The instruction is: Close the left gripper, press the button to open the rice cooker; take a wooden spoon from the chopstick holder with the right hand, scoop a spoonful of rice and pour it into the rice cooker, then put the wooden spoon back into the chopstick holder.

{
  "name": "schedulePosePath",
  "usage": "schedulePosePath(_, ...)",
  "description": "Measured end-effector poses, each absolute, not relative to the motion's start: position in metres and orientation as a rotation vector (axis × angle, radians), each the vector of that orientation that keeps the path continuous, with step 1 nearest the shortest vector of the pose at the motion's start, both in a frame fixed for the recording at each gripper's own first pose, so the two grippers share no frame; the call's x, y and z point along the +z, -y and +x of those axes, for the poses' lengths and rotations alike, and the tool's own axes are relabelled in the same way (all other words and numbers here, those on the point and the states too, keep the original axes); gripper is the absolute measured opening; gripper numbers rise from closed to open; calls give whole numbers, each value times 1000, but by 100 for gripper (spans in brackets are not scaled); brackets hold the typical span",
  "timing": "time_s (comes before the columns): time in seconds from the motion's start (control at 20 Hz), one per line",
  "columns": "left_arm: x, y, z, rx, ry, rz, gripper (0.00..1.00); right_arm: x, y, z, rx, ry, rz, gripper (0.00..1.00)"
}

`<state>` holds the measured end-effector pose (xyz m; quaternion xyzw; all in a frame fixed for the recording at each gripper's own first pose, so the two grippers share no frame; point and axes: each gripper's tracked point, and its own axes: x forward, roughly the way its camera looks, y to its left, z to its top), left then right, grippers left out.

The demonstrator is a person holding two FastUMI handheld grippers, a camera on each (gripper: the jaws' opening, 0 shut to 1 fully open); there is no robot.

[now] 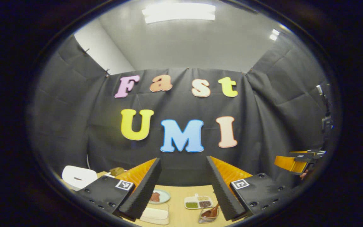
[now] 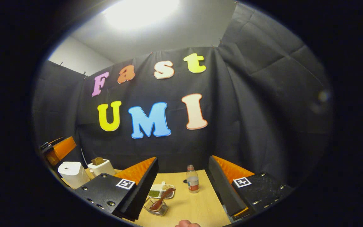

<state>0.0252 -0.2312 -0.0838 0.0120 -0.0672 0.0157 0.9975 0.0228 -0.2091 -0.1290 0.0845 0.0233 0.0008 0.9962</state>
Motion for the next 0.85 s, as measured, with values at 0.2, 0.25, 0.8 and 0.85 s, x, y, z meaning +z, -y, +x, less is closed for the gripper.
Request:
schedulePosePath(0.2,-176,320,53,-69,96,-67,95,-183,248,42,-19,40,135,98)
schedulePosePath(0.25,-209,338,62,-87,50,-106,97,-200,256,46,-29,53,127,98)
schedulePosePath(0.8,-418,404,117,-19,-92,-132,96,-360,304,79,-74,-43,163,98)
schedulePosePath(0.85,-414,411,125,-17,-60,-106,98,-366,303,80,-61,-47,148,98)
